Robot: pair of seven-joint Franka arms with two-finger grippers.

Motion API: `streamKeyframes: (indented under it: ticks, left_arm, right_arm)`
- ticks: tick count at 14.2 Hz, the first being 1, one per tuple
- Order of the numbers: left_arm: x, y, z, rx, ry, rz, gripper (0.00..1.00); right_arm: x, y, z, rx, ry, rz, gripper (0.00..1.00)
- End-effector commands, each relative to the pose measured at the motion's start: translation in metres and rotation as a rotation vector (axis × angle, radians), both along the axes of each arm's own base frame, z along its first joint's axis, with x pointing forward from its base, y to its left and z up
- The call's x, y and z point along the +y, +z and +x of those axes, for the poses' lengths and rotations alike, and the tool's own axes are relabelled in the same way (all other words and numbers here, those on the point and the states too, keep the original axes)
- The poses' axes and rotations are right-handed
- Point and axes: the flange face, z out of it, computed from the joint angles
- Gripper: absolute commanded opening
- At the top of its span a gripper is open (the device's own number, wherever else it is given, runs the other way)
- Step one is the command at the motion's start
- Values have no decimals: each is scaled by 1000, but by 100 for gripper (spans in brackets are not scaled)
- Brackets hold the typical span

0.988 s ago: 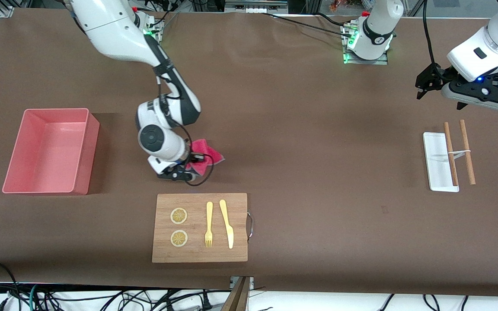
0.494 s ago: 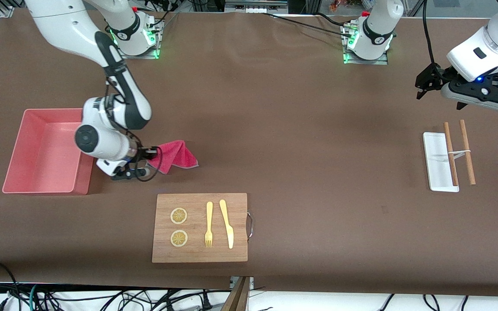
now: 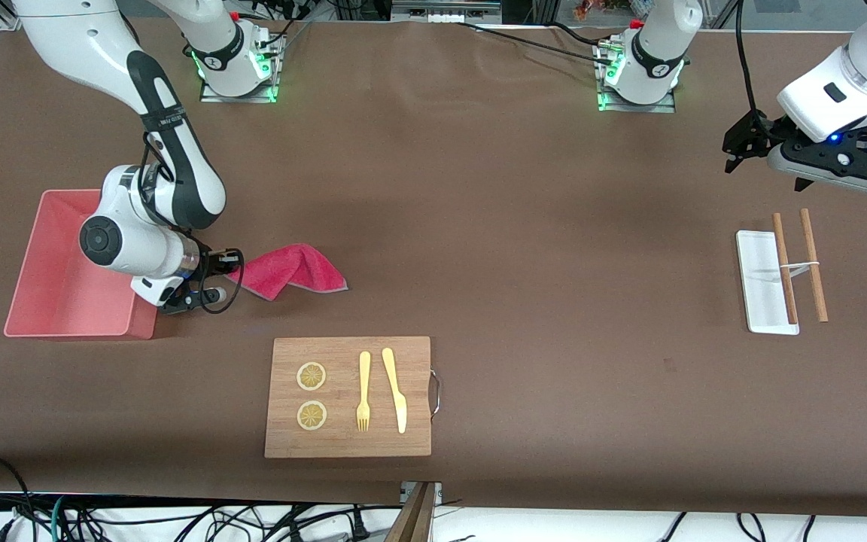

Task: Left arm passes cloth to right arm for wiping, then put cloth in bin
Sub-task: 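Carry the cloth with the right gripper over the pink bin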

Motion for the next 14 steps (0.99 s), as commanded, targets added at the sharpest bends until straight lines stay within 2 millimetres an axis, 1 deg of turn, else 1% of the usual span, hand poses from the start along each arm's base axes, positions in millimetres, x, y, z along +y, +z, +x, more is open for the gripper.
streamKeyframes:
  ticks: [1,3,4,5,6,8,12,14]
  left_arm:
    - [-1,0,-1,-5,8,-12,100]
    - [-1,1,-1,-6,8,-12,100]
    - [-1,2,-1,-8,8,-12,100]
    - [-2,1,-1,-6,6,-12,100]
    - [-2,1,-1,-6,6,-12,100]
    - [-1,1,-1,-8,8,-13,100]
    - [-2,1,-1,-8,6,-14,100]
    - [-2,1,-1,-6,6,-14,100]
  right_arm:
    - [-20,26,-5,0,50,12,0]
    - [-43,35,-4,-12,86,1,0]
    - [-48,41,-3,-16,110,-9,0]
    - [-57,50,-3,-17,117,-25,0]
    - [-61,62,-3,-12,132,-38,0]
    - [-61,93,-2,-3,166,-62,0]
    - [-60,170,11,37,193,-83,0]
    - [-60,207,13,53,196,-85,0]
